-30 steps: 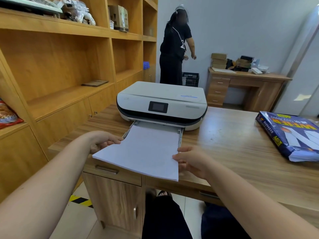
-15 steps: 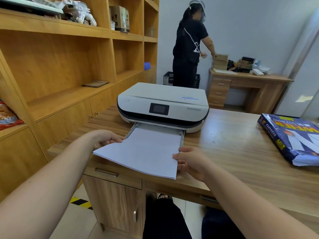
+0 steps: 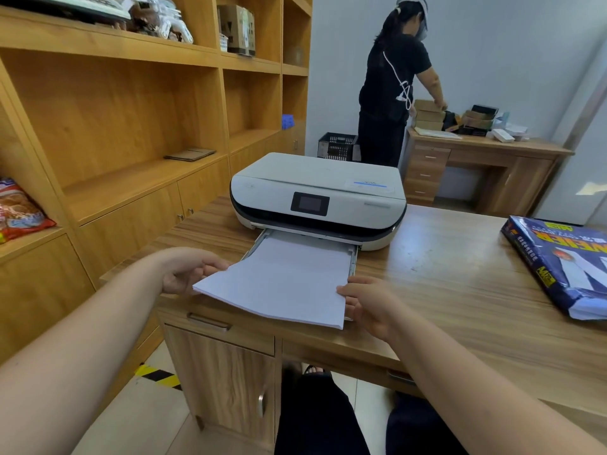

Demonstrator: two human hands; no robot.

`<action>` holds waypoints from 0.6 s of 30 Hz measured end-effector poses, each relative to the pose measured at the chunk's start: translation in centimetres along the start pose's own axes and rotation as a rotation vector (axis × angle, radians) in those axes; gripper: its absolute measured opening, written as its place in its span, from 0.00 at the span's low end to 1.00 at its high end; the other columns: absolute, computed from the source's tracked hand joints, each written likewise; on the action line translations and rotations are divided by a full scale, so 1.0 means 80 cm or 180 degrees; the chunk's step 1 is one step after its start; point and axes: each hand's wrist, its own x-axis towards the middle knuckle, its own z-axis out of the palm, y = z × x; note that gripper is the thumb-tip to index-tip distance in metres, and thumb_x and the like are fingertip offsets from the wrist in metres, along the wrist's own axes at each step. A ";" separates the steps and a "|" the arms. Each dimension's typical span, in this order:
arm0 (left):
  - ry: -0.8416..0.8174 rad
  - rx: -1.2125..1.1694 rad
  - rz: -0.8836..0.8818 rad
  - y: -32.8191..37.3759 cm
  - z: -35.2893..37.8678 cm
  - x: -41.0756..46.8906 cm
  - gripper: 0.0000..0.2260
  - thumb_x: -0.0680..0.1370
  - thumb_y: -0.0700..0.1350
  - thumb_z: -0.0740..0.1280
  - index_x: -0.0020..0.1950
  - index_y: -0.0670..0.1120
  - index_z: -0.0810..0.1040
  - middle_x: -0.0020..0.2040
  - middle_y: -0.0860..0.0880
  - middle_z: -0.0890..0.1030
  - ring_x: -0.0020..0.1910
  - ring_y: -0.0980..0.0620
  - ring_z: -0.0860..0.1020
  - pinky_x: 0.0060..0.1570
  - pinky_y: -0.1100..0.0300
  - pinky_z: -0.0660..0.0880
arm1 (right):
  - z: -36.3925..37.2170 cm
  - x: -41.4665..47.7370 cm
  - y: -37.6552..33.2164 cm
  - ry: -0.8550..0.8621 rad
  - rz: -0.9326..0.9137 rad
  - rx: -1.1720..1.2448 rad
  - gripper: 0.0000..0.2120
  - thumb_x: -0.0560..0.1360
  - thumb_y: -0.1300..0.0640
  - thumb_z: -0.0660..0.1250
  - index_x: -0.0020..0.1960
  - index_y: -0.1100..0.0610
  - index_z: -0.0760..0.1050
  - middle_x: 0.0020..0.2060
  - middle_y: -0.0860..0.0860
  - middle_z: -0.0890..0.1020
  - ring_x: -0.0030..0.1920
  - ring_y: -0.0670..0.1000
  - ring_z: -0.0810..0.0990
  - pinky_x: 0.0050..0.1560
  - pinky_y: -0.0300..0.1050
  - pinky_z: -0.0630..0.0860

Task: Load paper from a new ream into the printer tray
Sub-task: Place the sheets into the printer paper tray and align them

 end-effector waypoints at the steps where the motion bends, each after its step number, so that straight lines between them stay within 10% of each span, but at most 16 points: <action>1: -0.0008 -0.0088 -0.0035 -0.002 -0.004 -0.003 0.09 0.79 0.36 0.64 0.58 0.37 0.78 0.32 0.41 0.83 0.22 0.51 0.80 0.16 0.66 0.72 | 0.000 -0.001 0.001 -0.0010 -0.0005 -0.0026 0.28 0.76 0.71 0.65 0.73 0.63 0.60 0.56 0.63 0.77 0.46 0.58 0.83 0.38 0.49 0.81; 18: 0.0221 -0.0410 -0.0132 -0.005 0.003 0.021 0.11 0.79 0.34 0.64 0.60 0.39 0.80 0.31 0.46 0.79 0.19 0.56 0.73 0.18 0.67 0.72 | -0.002 -0.010 0.005 -0.0396 0.0286 0.0666 0.18 0.75 0.67 0.66 0.64 0.65 0.68 0.55 0.64 0.81 0.45 0.59 0.85 0.35 0.44 0.81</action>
